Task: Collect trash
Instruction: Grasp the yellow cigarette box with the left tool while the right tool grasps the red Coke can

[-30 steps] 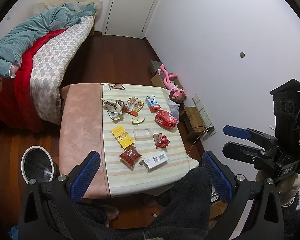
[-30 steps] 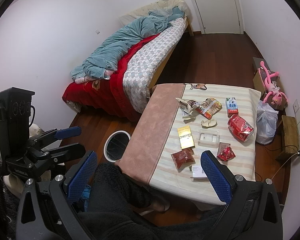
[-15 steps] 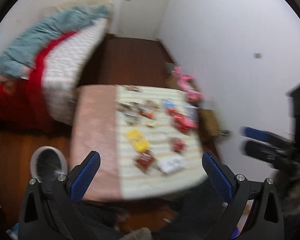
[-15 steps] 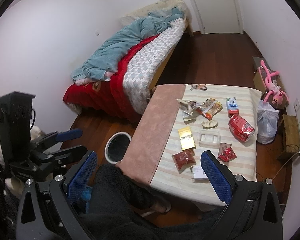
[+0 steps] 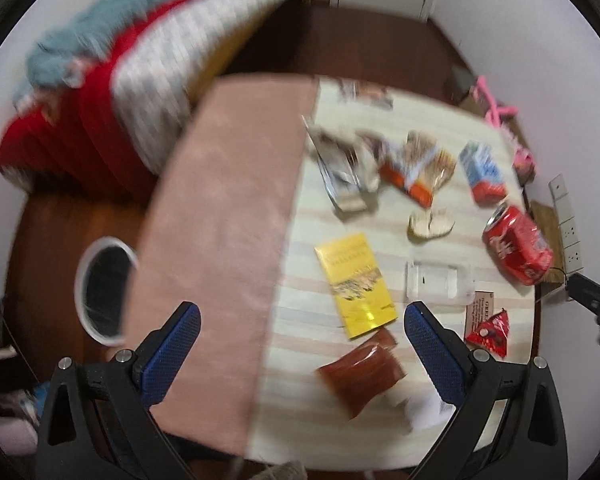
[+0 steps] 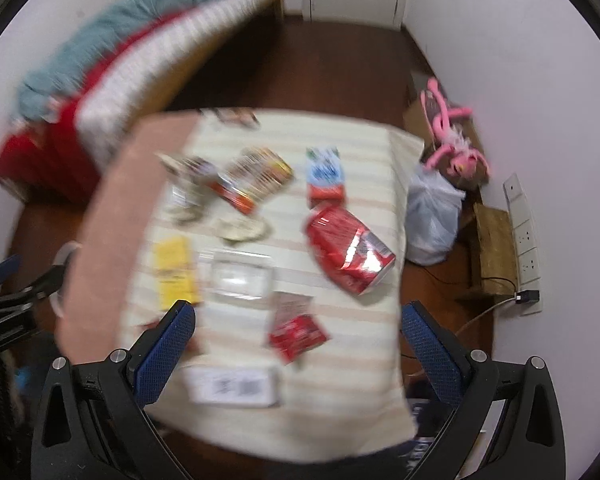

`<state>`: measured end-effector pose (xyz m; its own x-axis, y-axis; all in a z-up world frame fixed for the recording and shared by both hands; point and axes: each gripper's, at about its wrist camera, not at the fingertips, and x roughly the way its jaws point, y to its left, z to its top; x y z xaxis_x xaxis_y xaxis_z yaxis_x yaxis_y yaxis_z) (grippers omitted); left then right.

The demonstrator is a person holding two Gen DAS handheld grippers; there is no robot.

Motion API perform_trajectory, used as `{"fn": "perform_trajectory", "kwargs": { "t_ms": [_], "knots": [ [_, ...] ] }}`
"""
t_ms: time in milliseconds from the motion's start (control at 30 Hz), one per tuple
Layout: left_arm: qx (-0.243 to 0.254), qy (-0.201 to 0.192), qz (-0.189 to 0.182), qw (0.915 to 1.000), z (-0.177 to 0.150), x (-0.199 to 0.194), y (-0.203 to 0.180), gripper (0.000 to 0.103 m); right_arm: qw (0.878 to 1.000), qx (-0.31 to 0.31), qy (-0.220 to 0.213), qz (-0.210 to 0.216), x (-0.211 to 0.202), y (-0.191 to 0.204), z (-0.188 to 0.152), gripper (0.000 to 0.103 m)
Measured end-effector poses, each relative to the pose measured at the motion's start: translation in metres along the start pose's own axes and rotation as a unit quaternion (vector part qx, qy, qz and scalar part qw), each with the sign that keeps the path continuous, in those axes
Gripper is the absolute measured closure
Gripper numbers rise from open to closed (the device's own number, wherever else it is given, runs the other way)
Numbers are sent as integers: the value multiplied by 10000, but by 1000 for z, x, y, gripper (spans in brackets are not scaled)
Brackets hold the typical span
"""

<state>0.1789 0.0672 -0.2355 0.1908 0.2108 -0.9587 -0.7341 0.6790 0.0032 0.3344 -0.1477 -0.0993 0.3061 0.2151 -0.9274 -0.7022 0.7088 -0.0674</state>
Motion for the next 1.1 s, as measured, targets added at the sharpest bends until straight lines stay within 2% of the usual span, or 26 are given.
{"fn": "perform_trajectory", "kwargs": {
  "t_ms": [167,267,333,400,467,533,600,667,733,800,833,900,967,1033,1100],
  "knots": [
    [-304,927,-291,9948,13,69,-20,1,9965,-127,763,-329,106,-26,29,0],
    [-534,1258,-476,9895,18,94,-26,3,9943,-281,961,-378,143,-31,40,0],
    [-537,1280,-497,9891,20,102,-31,7,9924,-452,1086,-365,164,-32,48,0],
    [-453,1293,-346,9900,20,105,-37,26,9899,-616,1227,-365,180,-32,55,0],
    [-407,1210,-312,9913,19,102,-40,40,9870,-750,1360,-423,194,-32,58,0],
    [-317,1066,-298,9934,19,95,-42,45,9857,-757,1452,-403,203,-34,59,8],
    [-169,1006,-299,9943,22,87,-43,51,9872,-611,1432,-332,205,-38,58,9],
    [120,895,-257,9956,26,80,-44,51,9885,-368,1464,-69,205,-41,55,10],
    [349,971,-521,9933,30,76,-44,49,9866,-9,1618,221,205,-46,48,10],
    [315,1144,-837,9894,32,76,-36,49,9813,316,1839,474,207,-48,39,10],
    [130,1295,-1174,9845,33,77,-26,49,9783,463,1932,581,208,-48,34,10],
    [-168,1312,-1530,9793,34,76,-13,49,9735,623,2043,823,209,-49,29,10],
    [-511,1428,-1896,9701,35,76,1,49,9709,780,2051,960,210,-53,25,10],
    [-741,1518,-2105,9629,32,74,13,49,9708,873,1995,1006,211,-57,24,9],
    [-713,1477,-2085,9642,27,70,17,49,9697,1006,1958,1059,213,-65,22,9]
  ]
}}
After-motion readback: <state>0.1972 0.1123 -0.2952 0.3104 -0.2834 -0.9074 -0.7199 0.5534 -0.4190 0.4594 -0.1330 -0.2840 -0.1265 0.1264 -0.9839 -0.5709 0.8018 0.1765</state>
